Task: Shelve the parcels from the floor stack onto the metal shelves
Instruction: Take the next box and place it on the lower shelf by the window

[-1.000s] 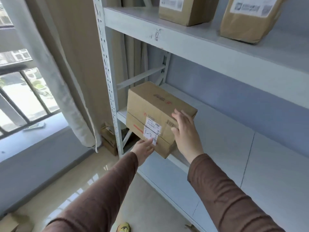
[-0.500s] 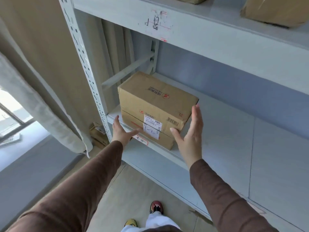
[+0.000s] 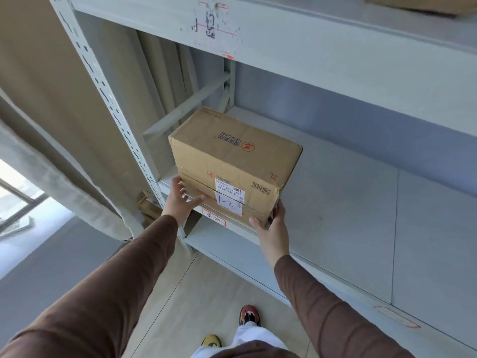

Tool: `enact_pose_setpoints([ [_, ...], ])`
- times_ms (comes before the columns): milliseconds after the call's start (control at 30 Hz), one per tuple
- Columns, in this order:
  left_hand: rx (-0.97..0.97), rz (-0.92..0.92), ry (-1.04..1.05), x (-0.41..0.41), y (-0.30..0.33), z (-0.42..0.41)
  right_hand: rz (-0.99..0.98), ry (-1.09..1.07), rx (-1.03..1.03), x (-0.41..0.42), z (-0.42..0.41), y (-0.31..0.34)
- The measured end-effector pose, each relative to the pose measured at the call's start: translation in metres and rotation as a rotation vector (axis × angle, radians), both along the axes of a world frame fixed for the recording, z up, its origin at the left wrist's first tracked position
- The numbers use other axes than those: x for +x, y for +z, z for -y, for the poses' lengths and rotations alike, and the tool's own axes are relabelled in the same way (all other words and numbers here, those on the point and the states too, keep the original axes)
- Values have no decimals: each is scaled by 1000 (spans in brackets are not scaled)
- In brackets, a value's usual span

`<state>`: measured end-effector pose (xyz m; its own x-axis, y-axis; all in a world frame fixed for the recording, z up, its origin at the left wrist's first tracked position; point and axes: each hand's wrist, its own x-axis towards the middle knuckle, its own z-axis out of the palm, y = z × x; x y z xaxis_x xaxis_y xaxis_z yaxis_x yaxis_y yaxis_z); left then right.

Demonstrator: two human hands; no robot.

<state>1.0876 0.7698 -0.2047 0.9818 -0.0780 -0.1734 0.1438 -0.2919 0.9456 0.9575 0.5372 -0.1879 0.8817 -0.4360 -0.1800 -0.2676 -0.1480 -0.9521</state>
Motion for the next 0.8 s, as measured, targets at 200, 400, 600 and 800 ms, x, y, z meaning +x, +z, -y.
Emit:
enact_pose_setpoints([
  [200, 11, 5, 60, 19, 7, 22, -6, -4, -1, 26, 17, 1],
  [400, 33, 11, 26, 52, 10, 45, -25, -5, -30, 54, 41, 4],
  [600, 55, -8, 19, 63, 12, 57, -24, -12, -7, 62, 49, 3],
  [800, 109, -50, 40, 53, 9, 56, -22, 3, 22, 63, 54, -1],
])
